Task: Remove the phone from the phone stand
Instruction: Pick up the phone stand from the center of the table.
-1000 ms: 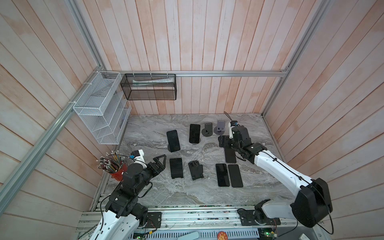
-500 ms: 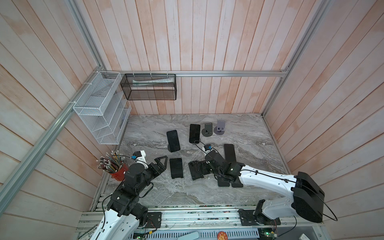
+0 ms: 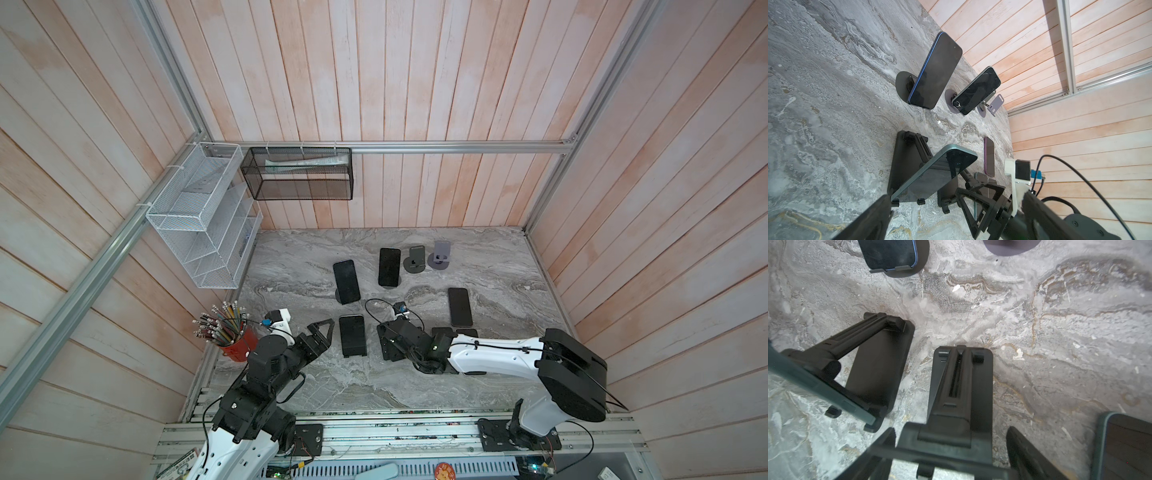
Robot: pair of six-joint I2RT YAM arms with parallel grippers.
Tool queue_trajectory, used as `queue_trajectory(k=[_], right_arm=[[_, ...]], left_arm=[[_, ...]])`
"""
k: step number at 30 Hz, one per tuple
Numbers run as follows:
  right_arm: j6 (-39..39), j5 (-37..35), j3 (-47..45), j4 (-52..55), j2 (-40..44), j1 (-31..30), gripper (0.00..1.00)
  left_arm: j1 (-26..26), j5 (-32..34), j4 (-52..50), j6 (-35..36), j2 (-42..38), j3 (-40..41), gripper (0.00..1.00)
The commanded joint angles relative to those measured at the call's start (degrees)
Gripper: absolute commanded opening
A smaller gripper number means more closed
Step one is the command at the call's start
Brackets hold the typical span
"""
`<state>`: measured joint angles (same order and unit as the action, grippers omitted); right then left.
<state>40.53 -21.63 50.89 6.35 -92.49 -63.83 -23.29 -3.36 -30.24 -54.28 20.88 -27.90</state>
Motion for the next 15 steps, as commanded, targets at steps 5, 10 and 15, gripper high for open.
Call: queue_trajectory(k=[5, 10, 15], right_arm=[[-0.28, -6.46, 0.26, 1.94, -1.15, 0.42, 0.68], [-2.36, -6.88, -0.22, 1.18, 2.70, -0.15, 0.65], [-5.11, -11.29, 2.16, 4.56, 5.09, -0.06, 0.64]], left_arm=[[0.21, 0.65, 2.26, 0.43, 1.28, 1.94, 1.00], [0.17, -0.60, 2.94, -0.08, 1.60, 3.20, 1.00], [0.17, 0.65, 2.60, -0.25, 0.29, 4.24, 0.99]])
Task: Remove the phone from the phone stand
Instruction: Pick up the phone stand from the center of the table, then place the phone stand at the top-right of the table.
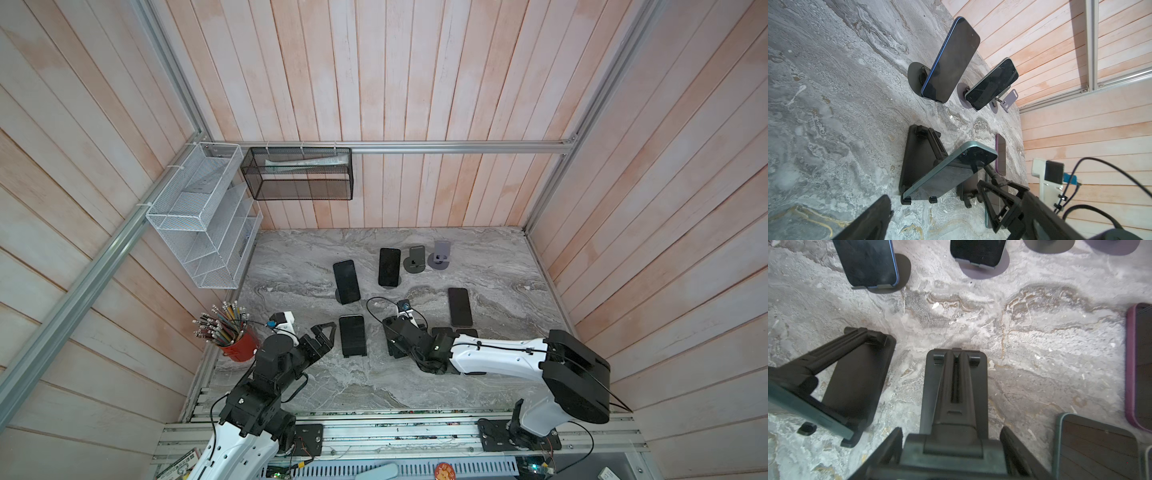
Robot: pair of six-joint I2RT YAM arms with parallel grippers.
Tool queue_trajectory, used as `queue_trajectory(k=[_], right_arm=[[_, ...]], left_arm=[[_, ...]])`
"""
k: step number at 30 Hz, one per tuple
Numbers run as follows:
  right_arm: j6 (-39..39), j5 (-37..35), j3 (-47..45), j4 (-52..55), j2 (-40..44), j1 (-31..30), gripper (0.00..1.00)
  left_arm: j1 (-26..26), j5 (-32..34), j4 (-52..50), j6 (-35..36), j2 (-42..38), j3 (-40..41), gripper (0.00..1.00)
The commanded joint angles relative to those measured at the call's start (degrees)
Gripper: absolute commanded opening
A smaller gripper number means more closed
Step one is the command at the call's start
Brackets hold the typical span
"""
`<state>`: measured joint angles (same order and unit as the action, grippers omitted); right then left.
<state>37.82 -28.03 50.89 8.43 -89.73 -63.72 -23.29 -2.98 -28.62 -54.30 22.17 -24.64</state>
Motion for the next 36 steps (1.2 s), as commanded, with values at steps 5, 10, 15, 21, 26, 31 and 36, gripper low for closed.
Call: queue_trajectory(k=[5, 10, 15, 21, 26, 31, 36], right_arm=[[-5.54, -8.08, 3.00, 6.61, 6.00, 2.16, 0.64], [-10.69, -8.61, 1.29, 7.77, 13.21, 12.24, 0.64], [-16.73, -2.50, -0.50, -1.27, 18.10, 30.37, 0.62], [-20.38, 5.84, 5.26, -9.70, 7.18, 47.07, 0.62], [-21.06, 13.13, 15.17, -12.38, -5.84, 54.60, 0.62], [-22.34, 17.48, 26.57, -10.61, -19.77, 57.63, 0.63], [-22.87, 19.99, 35.30, -7.13, -29.38, 58.41, 0.63]], left_arm=[[0.13, -0.53, 2.82, -1.31, -1.66, 1.53, 0.99], [0.22, -0.44, 2.87, -2.93, -3.05, 2.58, 1.00], [0.18, 1.08, 2.68, -3.09, -6.58, 2.85, 1.00], [0.17, 4.50, 5.03, -3.77, -7.11, 4.01, 1.00], [0.15, 4.97, 7.55, -3.28, -5.03, 4.41, 1.00], [0.34, 6.90, 9.51, -3.18, -1.54, 3.45, 0.99], [0.32, 11.30, 11.26, -1.28, 0.84, 2.50, 1.00]])
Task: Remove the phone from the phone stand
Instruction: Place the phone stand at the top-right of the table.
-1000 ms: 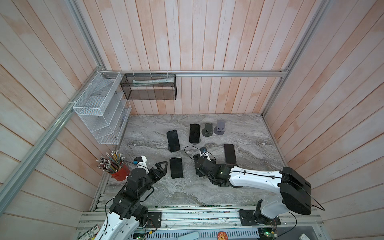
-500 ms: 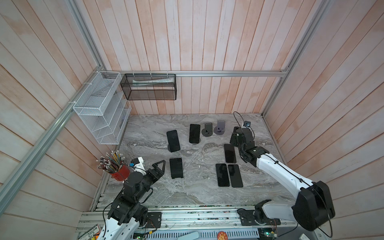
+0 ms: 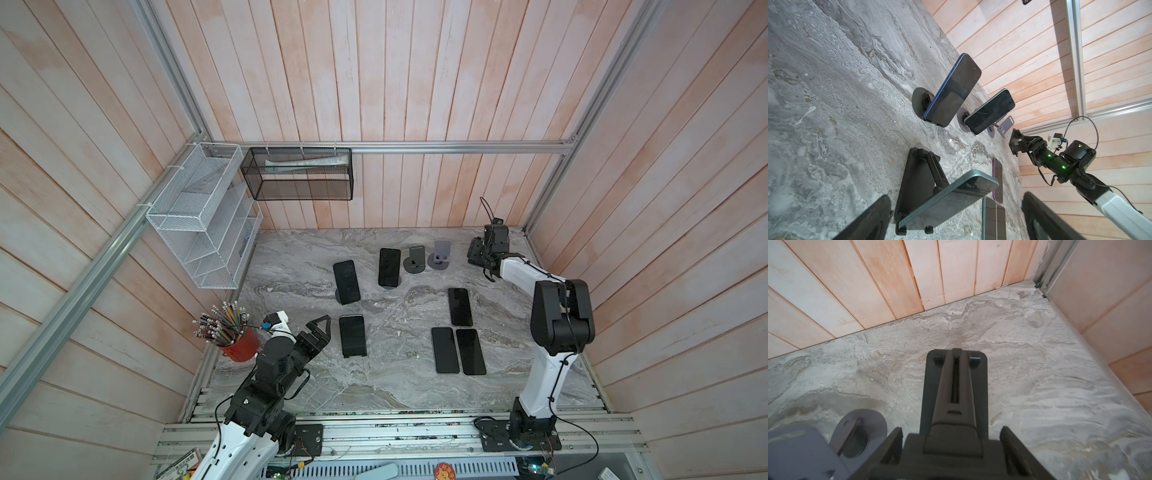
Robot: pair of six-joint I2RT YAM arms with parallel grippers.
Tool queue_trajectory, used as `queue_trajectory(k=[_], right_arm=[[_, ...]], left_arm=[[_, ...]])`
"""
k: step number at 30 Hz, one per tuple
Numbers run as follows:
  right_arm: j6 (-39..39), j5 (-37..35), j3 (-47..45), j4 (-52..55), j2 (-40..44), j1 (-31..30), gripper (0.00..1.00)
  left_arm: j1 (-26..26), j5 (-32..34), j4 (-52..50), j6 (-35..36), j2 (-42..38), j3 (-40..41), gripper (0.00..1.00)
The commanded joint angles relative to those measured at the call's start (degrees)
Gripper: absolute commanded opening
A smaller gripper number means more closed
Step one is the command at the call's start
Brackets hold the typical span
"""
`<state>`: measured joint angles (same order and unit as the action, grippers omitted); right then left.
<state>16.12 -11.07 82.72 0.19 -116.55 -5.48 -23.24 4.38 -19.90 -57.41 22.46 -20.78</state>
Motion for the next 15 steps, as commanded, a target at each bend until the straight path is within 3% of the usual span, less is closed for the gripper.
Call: queue_trajectory(k=[1, 8, 15], right_arm=[[-1.55, 3.86, 4.32, 1.14, -3.79, 0.05, 0.63], [-2.67, 8.34, 8.76, 3.25, -8.71, 0.02, 0.65], [-2.51, 10.81, 9.07, 5.21, -9.44, 0.03, 0.72]], left_arm=[[0.27, 4.98, 2.67, 2.11, 0.96, -1.46, 0.99], [0.33, 8.25, 6.51, 3.09, 3.84, -2.48, 1.00], [0.30, 7.35, 2.29, 3.88, 8.06, -9.37, 1.00]])
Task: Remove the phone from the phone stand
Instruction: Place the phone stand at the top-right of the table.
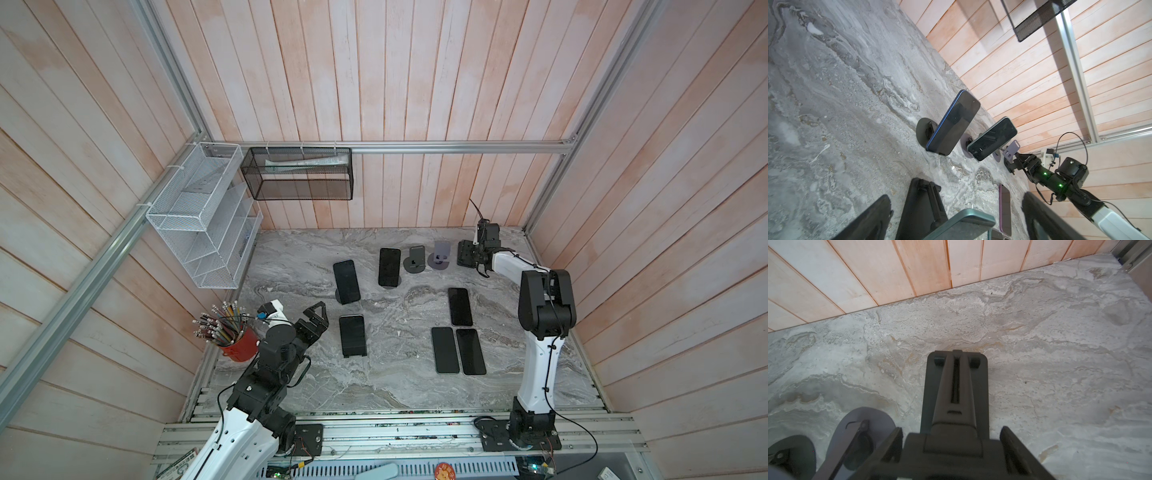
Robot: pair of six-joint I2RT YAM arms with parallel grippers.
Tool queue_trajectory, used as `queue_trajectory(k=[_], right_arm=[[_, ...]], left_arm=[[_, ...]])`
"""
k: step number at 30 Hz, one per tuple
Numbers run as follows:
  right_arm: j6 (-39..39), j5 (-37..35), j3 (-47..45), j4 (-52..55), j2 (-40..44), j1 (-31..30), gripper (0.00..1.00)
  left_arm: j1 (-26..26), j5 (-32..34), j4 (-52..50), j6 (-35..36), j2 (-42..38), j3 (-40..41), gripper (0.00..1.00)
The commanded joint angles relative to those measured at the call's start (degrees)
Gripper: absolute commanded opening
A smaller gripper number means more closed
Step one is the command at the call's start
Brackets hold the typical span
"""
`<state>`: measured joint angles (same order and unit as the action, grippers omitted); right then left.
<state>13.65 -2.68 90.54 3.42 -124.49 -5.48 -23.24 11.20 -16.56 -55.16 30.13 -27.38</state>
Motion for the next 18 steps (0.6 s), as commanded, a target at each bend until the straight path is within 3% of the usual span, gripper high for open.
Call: queue_trajectory(k=[1, 9, 14, 18], right_arm=[[0.11, 2.65, 1.22, 2.24, -1.63, -0.05, 0.75], [0.56, 2.87, 0.34, 3.65, 3.04, 0.11, 0.91], [1.00, 2.40, -2.54, 4.03, 10.27, 0.20, 0.93], [3.68, 1.07, -9.05, 2.93, 18.20, -2.07, 0.89]], left_arm=[[0.31, 0.17, -1.69, 1.27, 0.37, -2.96, 1.00], [0.26, -3.50, -4.38, -2.08, -1.78, -1.42, 1.00], [0.33, -5.66, -5.01, -4.26, -2.24, -0.88, 1.00], [0.29, -6.41, -4.82, -8.85, -2.50, 0.31, 0.98]])
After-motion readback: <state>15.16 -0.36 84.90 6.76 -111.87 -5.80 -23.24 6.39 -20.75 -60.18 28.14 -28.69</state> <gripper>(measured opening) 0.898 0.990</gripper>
